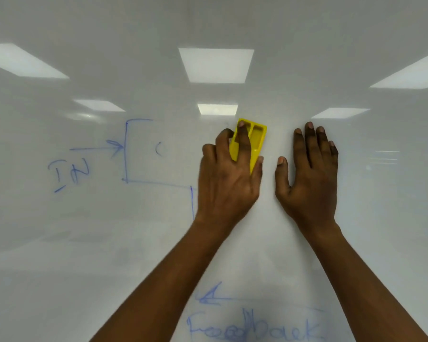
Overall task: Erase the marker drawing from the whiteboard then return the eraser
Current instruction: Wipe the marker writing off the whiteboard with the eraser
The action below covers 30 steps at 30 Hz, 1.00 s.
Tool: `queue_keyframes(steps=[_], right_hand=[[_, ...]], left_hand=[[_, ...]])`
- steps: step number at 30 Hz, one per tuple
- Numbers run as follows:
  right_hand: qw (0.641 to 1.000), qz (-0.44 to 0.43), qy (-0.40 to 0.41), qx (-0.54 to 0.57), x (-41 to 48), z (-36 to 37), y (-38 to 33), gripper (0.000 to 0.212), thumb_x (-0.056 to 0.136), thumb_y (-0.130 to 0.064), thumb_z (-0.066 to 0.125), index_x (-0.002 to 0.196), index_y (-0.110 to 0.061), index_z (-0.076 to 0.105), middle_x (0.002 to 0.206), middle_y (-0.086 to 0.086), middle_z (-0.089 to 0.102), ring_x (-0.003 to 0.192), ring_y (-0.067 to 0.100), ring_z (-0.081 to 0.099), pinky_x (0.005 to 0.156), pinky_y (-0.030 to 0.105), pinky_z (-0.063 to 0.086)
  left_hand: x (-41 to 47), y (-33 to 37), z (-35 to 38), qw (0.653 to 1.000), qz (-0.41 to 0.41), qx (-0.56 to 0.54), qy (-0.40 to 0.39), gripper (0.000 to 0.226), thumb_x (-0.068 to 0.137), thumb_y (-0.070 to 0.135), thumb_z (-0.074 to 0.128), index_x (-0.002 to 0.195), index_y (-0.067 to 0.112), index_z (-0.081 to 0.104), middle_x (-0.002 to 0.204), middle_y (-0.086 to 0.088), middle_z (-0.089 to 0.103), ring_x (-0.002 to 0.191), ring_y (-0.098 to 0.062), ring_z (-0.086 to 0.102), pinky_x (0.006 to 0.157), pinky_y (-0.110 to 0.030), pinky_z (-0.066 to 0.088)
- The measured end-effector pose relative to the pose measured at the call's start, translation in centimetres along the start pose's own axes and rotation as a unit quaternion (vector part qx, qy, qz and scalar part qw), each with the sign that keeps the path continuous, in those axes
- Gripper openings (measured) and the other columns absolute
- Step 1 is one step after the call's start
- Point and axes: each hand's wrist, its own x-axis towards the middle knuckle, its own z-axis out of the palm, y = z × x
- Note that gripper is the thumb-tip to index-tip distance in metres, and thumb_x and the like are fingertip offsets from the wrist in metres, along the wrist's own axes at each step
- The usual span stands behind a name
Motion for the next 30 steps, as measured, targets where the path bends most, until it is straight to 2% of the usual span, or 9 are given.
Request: queue_keyframes(steps=[8, 10, 14, 16, 21, 23, 25, 28, 30], right_hand=[[1.000, 0.003, 0.013, -0.019, -0.1, 0.1, -0.5, 0.061, 0.106, -0.032, 0.045, 0.159, -0.003, 0.036, 0.167, 0.017, 0.032, 0.158, 0.034, 0.025, 0.129, 0.053, 0.023], [1.000, 0.004, 0.014, -0.025, -0.1, 0.2, -0.6, 0.061, 0.106, -0.033, 0.044, 0.159, -0.003, 0.036, 0.167, 0.017, 0.033, 0.158, 0.034, 0.026, 0.129, 0.053, 0.023], [1.000, 0.000, 0.011, -0.017, 0.0, 0.0, -0.2, 0.061, 0.107, -0.036, 0.042, 0.159, -0.006, 0.037, 0.167, 0.015, 0.033, 0.158, 0.032, 0.026, 0.130, 0.049, 0.022], [1.000, 0.002, 0.008, -0.003, 0.0, -0.1, 0.1, 0.060, 0.106, -0.035, 0.044, 0.160, -0.007, 0.037, 0.168, 0.014, 0.033, 0.158, 0.030, 0.026, 0.130, 0.048, 0.021], [1.000, 0.011, 0.005, -0.002, -0.1, 0.1, -0.3, 0.059, 0.108, -0.031, 0.044, 0.160, -0.006, 0.035, 0.169, 0.014, 0.030, 0.159, 0.030, 0.023, 0.131, 0.049, 0.019], [1.000, 0.013, 0.003, -0.013, -0.1, 0.2, -0.6, 0.060, 0.108, -0.031, 0.042, 0.161, -0.005, 0.033, 0.169, 0.015, 0.029, 0.160, 0.031, 0.022, 0.131, 0.050, 0.019], [1.000, 0.012, 0.001, -0.019, -0.1, 0.1, -0.7, 0.060, 0.108, -0.032, 0.042, 0.161, -0.005, 0.033, 0.169, 0.015, 0.029, 0.159, 0.031, 0.022, 0.131, 0.050, 0.019], [1.000, 0.010, -0.002, -0.013, 0.0, -0.2, -0.4, 0.060, 0.107, -0.033, 0.044, 0.160, -0.006, 0.035, 0.169, 0.014, 0.030, 0.159, 0.031, 0.024, 0.130, 0.050, 0.021], [1.000, 0.009, -0.004, -0.002, 0.1, -0.4, -0.2, 0.060, 0.106, -0.033, 0.046, 0.160, -0.007, 0.037, 0.168, 0.014, 0.031, 0.159, 0.030, 0.025, 0.130, 0.049, 0.022]], left_hand=[[4.4, -7.6, -1.6, 0.965, -0.249, 0.057, 0.055, 0.055, 0.108, 0.050, 0.049, 0.155, 0.020, 0.053, 0.143, -0.018, 0.054, 0.121, -0.046, 0.052, 0.068, -0.043, 0.044], [4.2, -4.9, -1.5, 0.979, -0.194, 0.036, 0.041, 0.053, 0.107, 0.049, 0.051, 0.151, 0.019, 0.058, 0.141, -0.016, 0.057, 0.117, -0.046, 0.054, 0.065, -0.044, 0.049], [2.2, -0.1, -0.6, 0.998, 0.047, 0.040, 0.005, 0.053, 0.106, 0.044, 0.058, 0.149, 0.014, 0.063, 0.134, -0.017, 0.067, 0.095, -0.042, 0.062, 0.059, -0.040, 0.053], [2.6, -1.4, -0.7, 0.997, 0.058, 0.043, 0.019, 0.050, 0.106, 0.043, 0.059, 0.148, 0.015, 0.064, 0.136, -0.017, 0.068, 0.094, -0.043, 0.063, 0.058, -0.041, 0.053], [4.6, -8.5, -1.7, 0.966, -0.235, 0.067, 0.082, 0.050, 0.106, 0.051, 0.052, 0.150, 0.028, 0.061, 0.148, -0.008, 0.059, 0.122, -0.044, 0.055, 0.066, -0.046, 0.048], [5.1, -8.2, -1.6, 0.950, -0.294, 0.053, 0.094, 0.050, 0.103, 0.053, 0.055, 0.145, 0.028, 0.064, 0.144, -0.008, 0.060, 0.122, -0.042, 0.056, 0.064, -0.044, 0.046], [4.4, -5.1, -1.7, 0.972, -0.222, 0.007, 0.074, 0.047, 0.101, 0.050, 0.063, 0.138, 0.022, 0.068, 0.138, -0.011, 0.064, 0.116, -0.045, 0.059, 0.061, -0.045, 0.051], [0.9, -1.0, -0.7, 0.998, 0.051, 0.004, 0.026, 0.045, 0.102, 0.044, 0.066, 0.139, 0.020, 0.071, 0.132, -0.012, 0.071, 0.099, -0.041, 0.065, 0.057, -0.037, 0.052], [0.2, -1.5, -0.5, 0.994, 0.109, 0.001, 0.024, 0.043, 0.102, 0.043, 0.068, 0.140, 0.023, 0.072, 0.130, -0.010, 0.073, 0.093, -0.038, 0.066, 0.057, -0.035, 0.052]])
